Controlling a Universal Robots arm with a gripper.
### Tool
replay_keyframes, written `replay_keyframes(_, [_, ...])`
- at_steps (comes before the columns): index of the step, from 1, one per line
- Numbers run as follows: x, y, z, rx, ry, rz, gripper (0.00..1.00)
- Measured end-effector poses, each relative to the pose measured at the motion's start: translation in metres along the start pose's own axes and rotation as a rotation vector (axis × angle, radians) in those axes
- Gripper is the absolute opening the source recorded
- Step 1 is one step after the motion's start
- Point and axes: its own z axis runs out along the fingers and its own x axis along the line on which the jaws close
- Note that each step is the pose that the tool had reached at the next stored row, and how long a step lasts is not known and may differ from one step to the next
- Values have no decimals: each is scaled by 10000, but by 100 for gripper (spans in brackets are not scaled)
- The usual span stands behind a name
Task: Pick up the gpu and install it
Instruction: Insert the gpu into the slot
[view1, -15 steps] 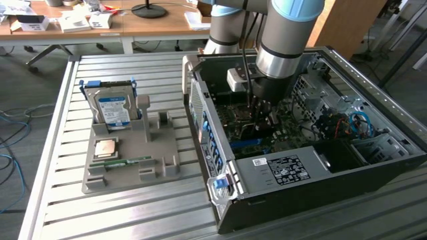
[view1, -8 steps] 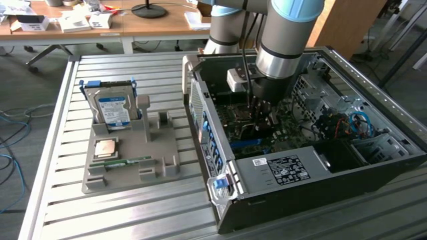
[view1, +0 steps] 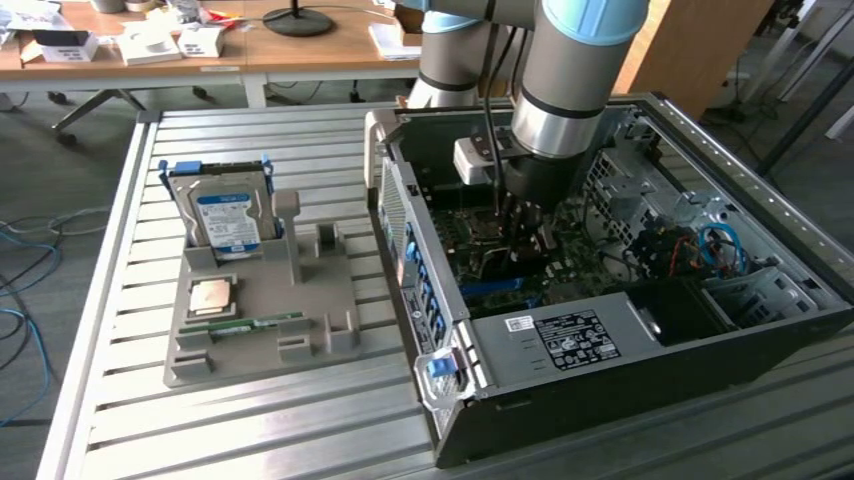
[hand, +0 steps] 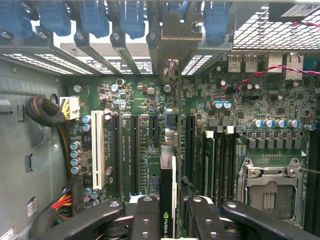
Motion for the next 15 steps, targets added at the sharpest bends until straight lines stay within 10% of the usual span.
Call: replay_keyframes(15, [0, 0, 15, 0, 0, 0, 26])
